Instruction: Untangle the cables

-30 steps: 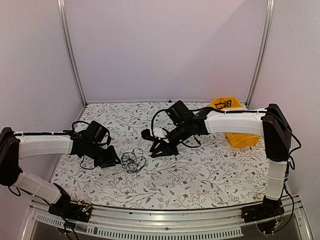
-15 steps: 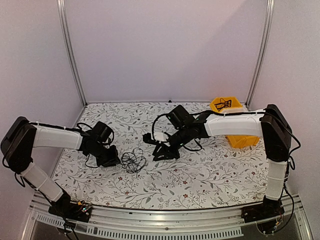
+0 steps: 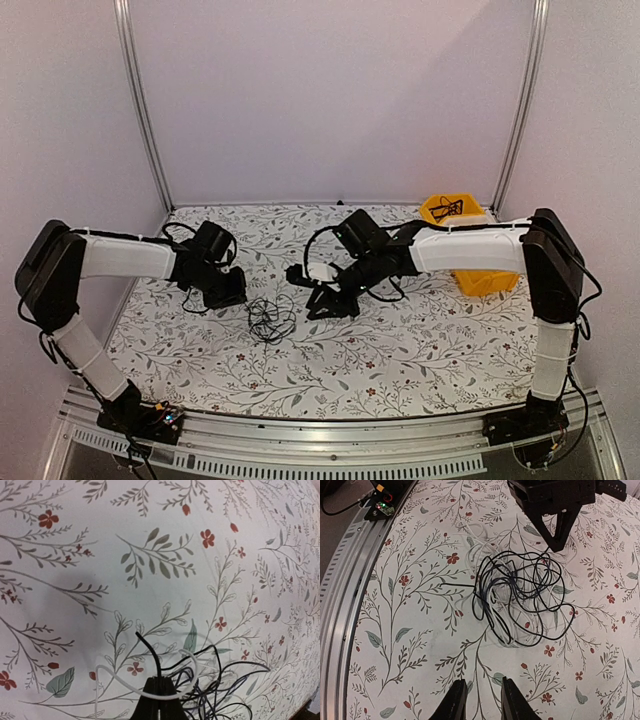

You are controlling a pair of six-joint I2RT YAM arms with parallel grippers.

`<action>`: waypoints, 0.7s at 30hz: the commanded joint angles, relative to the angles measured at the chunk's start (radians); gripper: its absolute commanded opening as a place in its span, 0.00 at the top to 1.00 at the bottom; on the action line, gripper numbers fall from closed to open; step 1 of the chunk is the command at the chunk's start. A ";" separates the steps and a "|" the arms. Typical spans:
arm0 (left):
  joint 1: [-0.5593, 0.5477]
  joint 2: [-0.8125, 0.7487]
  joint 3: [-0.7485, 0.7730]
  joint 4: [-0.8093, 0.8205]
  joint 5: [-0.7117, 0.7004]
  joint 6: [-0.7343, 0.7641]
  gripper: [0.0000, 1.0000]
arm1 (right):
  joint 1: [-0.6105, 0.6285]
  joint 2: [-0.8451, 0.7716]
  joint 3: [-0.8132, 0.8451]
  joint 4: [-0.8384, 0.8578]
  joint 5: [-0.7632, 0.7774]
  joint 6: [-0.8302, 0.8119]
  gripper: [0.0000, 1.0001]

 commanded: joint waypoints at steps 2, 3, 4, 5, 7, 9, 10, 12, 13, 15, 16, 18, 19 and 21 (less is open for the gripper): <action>-0.025 -0.097 0.072 0.024 0.081 0.255 1.00 | -0.038 -0.081 0.055 -0.001 -0.035 0.043 0.72; -0.032 -0.137 0.062 0.032 0.104 0.289 1.00 | -0.045 -0.095 0.071 -0.003 -0.039 0.044 0.71; -0.035 -0.178 0.046 0.043 0.140 0.321 1.00 | -0.052 -0.103 0.086 0.000 -0.039 0.044 0.70; -0.035 -0.223 0.027 0.054 0.178 0.345 1.00 | -0.058 -0.119 0.104 0.013 -0.037 0.046 0.68; -0.034 -0.315 -0.007 0.077 0.275 0.390 1.00 | -0.071 -0.135 0.135 0.044 -0.050 0.070 0.64; -0.034 -0.379 -0.033 0.095 0.346 0.419 1.00 | -0.076 -0.142 0.163 0.081 -0.073 0.103 0.57; -0.034 -0.404 -0.046 0.100 0.373 0.428 1.00 | -0.077 -0.139 0.177 0.098 -0.088 0.120 0.53; -0.035 -0.436 -0.055 0.101 0.408 0.435 1.00 | -0.076 -0.114 0.218 0.104 -0.138 0.147 0.50; -0.035 -0.444 -0.056 0.101 0.423 0.435 1.00 | -0.076 -0.095 0.239 0.096 -0.165 0.158 0.49; -0.034 -0.448 -0.063 0.097 0.452 0.434 1.00 | -0.076 -0.047 0.286 0.080 -0.209 0.179 0.47; -0.036 -0.447 -0.068 0.097 0.467 0.434 1.00 | -0.074 -0.029 0.308 0.074 -0.222 0.189 0.46; -0.039 -0.446 -0.069 0.097 0.488 0.431 1.00 | -0.070 0.013 0.342 0.064 -0.251 0.222 0.46; -0.041 -0.446 -0.068 0.097 0.489 0.427 1.00 | -0.066 0.037 0.351 0.063 -0.258 0.225 0.45; -0.048 -0.451 -0.066 0.098 0.487 0.419 1.00 | -0.060 0.062 0.363 0.062 -0.268 0.226 0.45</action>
